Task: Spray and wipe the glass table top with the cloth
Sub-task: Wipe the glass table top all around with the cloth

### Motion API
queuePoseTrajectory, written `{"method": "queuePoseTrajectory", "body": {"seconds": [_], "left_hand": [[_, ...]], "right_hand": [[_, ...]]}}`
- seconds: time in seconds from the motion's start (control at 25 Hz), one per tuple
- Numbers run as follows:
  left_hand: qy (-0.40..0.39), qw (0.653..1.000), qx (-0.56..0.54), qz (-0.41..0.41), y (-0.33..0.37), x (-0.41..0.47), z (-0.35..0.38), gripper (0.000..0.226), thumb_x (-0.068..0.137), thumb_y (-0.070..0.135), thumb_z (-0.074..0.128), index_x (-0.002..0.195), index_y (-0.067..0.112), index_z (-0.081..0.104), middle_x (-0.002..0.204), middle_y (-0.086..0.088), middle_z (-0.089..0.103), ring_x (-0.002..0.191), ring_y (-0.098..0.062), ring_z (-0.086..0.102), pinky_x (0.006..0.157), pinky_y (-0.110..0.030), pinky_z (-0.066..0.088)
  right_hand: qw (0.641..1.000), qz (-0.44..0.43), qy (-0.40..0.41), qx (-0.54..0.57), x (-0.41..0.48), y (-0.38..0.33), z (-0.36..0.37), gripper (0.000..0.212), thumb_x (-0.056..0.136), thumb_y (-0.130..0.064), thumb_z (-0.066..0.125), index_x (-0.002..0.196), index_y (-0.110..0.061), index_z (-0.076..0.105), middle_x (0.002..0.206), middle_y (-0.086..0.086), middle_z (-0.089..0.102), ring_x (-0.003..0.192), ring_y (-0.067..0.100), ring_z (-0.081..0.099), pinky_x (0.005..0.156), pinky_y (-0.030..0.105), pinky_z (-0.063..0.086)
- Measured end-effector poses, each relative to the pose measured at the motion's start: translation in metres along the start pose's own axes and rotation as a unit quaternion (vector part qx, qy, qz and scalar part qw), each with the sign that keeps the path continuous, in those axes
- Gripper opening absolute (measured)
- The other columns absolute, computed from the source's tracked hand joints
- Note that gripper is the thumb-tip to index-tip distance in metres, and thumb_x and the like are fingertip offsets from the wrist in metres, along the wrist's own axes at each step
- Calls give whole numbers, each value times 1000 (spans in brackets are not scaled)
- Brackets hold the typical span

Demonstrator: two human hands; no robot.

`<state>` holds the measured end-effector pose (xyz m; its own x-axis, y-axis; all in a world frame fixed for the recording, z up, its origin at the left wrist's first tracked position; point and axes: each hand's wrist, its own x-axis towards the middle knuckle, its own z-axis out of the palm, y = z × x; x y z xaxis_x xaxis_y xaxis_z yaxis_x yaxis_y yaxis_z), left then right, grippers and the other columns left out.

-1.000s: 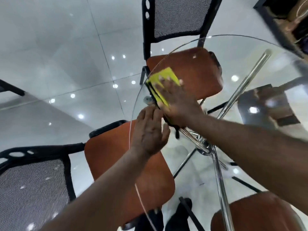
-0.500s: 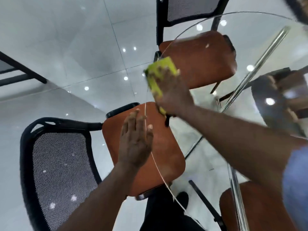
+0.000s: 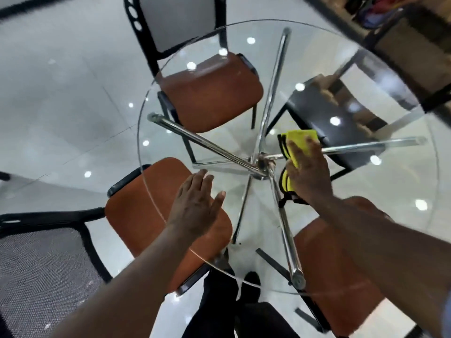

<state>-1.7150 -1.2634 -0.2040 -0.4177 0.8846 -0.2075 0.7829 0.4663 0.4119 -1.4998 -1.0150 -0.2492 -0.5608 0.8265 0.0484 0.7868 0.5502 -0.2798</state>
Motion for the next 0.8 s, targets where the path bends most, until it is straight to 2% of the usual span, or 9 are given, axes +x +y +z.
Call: {"method": "queuePoseTrajectory", "body": {"seconds": [0.08, 0.16, 0.32, 0.4, 0.48, 0.52, 0.6, 0.72, 0.8], "left_hand": [[-51, 998, 10, 21, 20, -13, 9, 66, 106, 59, 36, 157, 17, 37, 169, -6, 27, 155, -28, 25, 127, -44, 23], [-84, 996, 13, 28, 42, -28, 15, 68, 105, 61, 34, 159, 19, 34, 171, -4, 23, 156, -28, 21, 128, -44, 20], [-152, 987, 45, 35, 93, -67, 5, 71, 103, 66, 33, 156, 20, 39, 170, -3, 25, 154, -27, 25, 125, -42, 24], [-185, 980, 51, 52, 113, -77, -16, 69, 103, 65, 39, 155, 20, 41, 168, -2, 29, 153, -26, 29, 123, -43, 28], [-172, 979, 46, 99, 133, -81, -43, 69, 101, 65, 43, 152, 18, 44, 161, -2, 39, 148, -25, 37, 119, -40, 34], [-153, 979, 47, 129, 144, -80, -57, 68, 100, 64, 44, 149, 17, 46, 157, -3, 44, 145, -26, 42, 117, -38, 35], [-110, 976, 55, 181, 164, -74, -87, 66, 99, 65, 44, 145, 18, 49, 152, -2, 49, 139, -26, 47, 114, -37, 38], [-87, 960, 62, 260, 197, -59, -126, 77, 93, 79, 34, 142, 23, 50, 149, 2, 52, 136, -22, 50, 113, -37, 41], [-88, 946, 56, 308, 220, -50, -145, 79, 91, 84, 30, 141, 27, 50, 145, 5, 53, 134, -19, 51, 111, -37, 44]], "right_hand": [[999, 19, 21, 16, -49, 25, -9, 59, 99, -38, 47, 155, -25, 57, 167, 20, 42, 154, 44, 40, 119, 60, 42], [1000, -9, 2, 27, -109, 24, -7, 60, 95, -31, 53, 154, -26, 58, 167, 16, 43, 155, 40, 41, 122, 58, 40], [964, -162, -142, 153, -189, -1, -33, 66, 79, -9, 62, 143, -25, 70, 161, 6, 54, 152, 29, 47, 125, 48, 41], [950, -111, -195, 216, -200, -5, -66, 64, 79, 1, 67, 137, -27, 73, 154, 1, 62, 143, 21, 57, 120, 44, 48], [946, -41, -216, 240, -206, -7, -108, 64, 82, 0, 68, 138, -30, 71, 148, -3, 66, 131, 15, 65, 110, 39, 55], [949, -13, -205, 241, -207, -4, -133, 65, 82, -1, 70, 141, -29, 69, 145, -2, 68, 126, 15, 67, 104, 34, 56], [964, 16, -148, 222, -206, 1, -189, 69, 79, -8, 76, 145, -21, 65, 143, 4, 67, 124, 15, 65, 99, 21, 47], [979, 65, -46, 185, -218, 11, -276, 78, 69, -30, 77, 145, -17, 65, 141, 10, 68, 127, 26, 65, 100, 15, 38], [979, 131, -7, 159, -234, 19, -323, 68, 76, -26, 82, 142, -19, 67, 134, 6, 73, 117, 25, 70, 90, 14, 39]]}}
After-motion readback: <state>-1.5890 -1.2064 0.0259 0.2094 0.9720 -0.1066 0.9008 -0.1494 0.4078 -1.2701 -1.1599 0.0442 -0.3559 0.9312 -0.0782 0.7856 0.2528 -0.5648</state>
